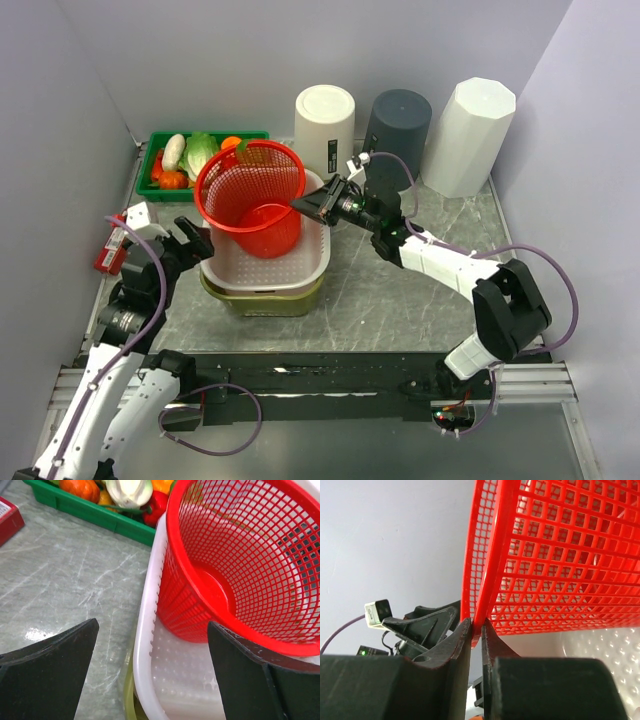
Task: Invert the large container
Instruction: Pick up the container from the container, then turn the container upside down at the center of the board.
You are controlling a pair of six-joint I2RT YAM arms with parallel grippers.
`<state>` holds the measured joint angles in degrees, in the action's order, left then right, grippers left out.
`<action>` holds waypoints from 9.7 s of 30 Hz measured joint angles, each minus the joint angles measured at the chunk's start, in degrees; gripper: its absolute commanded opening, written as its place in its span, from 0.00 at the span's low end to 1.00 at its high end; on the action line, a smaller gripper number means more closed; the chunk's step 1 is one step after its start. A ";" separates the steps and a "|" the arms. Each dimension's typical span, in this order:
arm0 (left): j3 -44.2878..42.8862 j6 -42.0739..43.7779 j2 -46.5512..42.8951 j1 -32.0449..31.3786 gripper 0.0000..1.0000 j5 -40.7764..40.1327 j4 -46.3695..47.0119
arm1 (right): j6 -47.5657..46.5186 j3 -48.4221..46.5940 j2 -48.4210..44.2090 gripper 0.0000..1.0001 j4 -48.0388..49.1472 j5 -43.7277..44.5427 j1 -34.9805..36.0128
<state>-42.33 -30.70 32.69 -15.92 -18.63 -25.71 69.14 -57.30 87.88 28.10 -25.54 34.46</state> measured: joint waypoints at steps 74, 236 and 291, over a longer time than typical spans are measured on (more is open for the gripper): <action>0.22 -1.64 -5.22 0.00 0.96 -7.28 -0.26 | -27.28 -5.16 -28.59 0.02 -18.82 23.43 3.93; 0.37 -1.42 -0.22 0.00 0.96 -3.13 -0.24 | -57.00 0.87 -4.15 0.00 -64.57 62.36 21.44; 0.37 -1.40 0.52 0.00 0.96 -2.62 -0.24 | -54.69 -4.98 5.73 0.25 -61.02 40.54 5.99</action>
<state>-41.95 -32.10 33.21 -15.92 -21.26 -25.96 14.46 -62.28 93.60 -32.93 15.00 40.45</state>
